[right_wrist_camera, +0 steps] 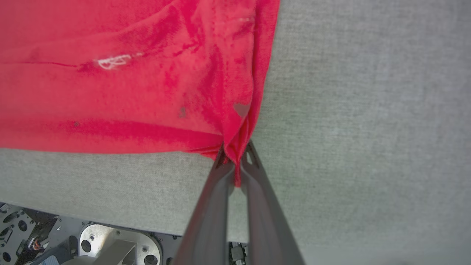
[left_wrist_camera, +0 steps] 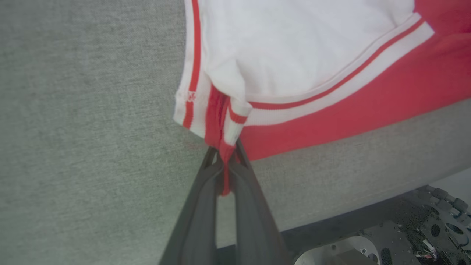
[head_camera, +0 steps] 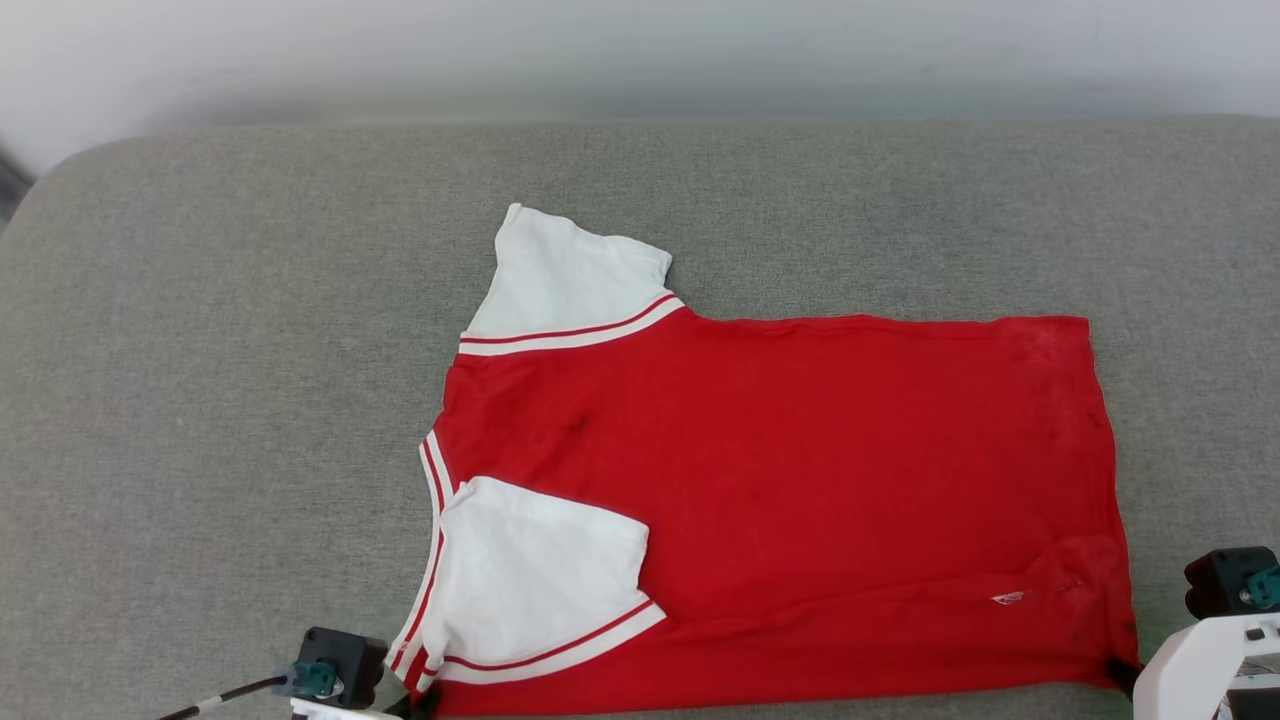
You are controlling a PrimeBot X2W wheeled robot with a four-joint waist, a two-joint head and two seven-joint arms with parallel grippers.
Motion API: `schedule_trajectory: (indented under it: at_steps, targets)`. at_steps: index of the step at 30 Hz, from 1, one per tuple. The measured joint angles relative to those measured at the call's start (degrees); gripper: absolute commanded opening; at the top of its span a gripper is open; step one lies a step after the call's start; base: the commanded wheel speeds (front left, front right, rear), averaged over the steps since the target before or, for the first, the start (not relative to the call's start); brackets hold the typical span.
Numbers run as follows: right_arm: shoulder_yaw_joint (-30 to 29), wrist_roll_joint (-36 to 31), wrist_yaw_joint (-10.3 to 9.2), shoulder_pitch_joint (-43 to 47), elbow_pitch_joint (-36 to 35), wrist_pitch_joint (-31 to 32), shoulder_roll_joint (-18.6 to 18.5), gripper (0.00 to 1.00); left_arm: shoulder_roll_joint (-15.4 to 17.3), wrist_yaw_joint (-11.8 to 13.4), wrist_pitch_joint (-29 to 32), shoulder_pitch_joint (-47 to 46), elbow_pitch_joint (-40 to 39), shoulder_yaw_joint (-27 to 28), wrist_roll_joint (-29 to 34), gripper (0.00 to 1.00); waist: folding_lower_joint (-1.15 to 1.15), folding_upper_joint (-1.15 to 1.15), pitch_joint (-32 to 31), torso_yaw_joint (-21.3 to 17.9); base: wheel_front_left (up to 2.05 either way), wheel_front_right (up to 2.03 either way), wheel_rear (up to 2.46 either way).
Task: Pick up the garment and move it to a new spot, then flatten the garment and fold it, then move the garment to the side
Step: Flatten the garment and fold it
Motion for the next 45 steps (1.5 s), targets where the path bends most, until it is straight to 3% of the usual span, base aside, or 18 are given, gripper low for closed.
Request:
schedule_trajectory:
  at_steps: [2,3,4,5,6,12,17,26,32,37,45]
  targets:
    - [0.2,0.0,0.0,-0.2,0.9,-0.7,0.0,0.0,-0.5,-0.5,-0.3,-0.4,1.0,-0.2,0.1,0.0,0.0,0.0,0.2,0.1,0.0,0.0,0.0]
    - [0.4,0.1,0.0,-0.3,1.2,-1.0,0.0,0.0,-0.8,-0.7,-0.4,-0.5,1.5,-0.4,0.1,0.26,0.0,0.0,0.2,0.1,0.0,0.0,0.0]
    - [0.5,0.1,0.0,-0.5,1.5,-1.4,0.0,0.13,-0.9,-0.8,-0.7,-0.5,2.1,-0.5,0.1,0.67,0.0,0.0,0.2,0.1,0.0,0.0,0.0]
    - [0.6,0.0,0.0,-0.7,1.6,-2.1,-0.1,0.57,-1.0,-1.0,-0.8,-0.8,2.5,-0.6,0.1,1.0,0.0,0.0,0.1,0.1,0.0,0.0,0.0]
    - [0.6,0.0,0.0,-1.1,1.9,-2.5,-0.2,1.0,-1.1,-1.1,-1.0,-1.0,2.9,-0.7,0.2,1.0,0.0,0.0,-0.1,0.2,0.0,0.0,0.0]
    - [1.1,-0.5,-0.01,-2.0,1.4,-4.4,-1.2,1.0,-2.1,-1.1,-5.4,-1.5,4.1,0.7,0.8,1.0,0.0,0.0,-1.9,0.3,0.0,0.0,0.0]
    - [1.1,-0.6,-0.01,-3.3,-1.5,-7.6,-1.1,1.0,-2.8,-0.4,-14.4,-3.3,3.7,3.6,3.6,1.0,0.0,0.0,-3.9,0.2,0.0,0.0,0.0]
    - [5.0,0.6,-0.02,-6.7,-5.5,-25.4,-1.2,1.0,-6.7,1.0,-30.1,-3.6,5.0,9.1,6.8,1.0,0.0,0.0,-6.2,-1.0,0.0,0.0,0.0]
    - [5.0,-0.9,-0.02,-6.8,-4.5,-38.8,1.6,1.0,-11.7,-2.1,-31.1,-3.6,-0.1,14.9,13.5,1.0,0.0,0.0,-6.6,-0.8,0.0,0.0,0.0]
    - [5.2,-4.9,-0.02,-6.0,-3.4,-49.0,4.2,1.0,-16.3,-7.1,-31.2,-1.4,-2.3,19.2,18.5,1.0,0.0,0.0,-6.2,-0.7,0.0,0.0,0.0]
    - [5.5,-10.1,-0.02,-6.1,-0.3,-57.2,8.6,1.0,-21.6,-14.4,-31.2,0.2,-0.4,24.7,22.1,1.0,0.0,0.0,-5.7,-1.6,0.0,0.0,0.0]
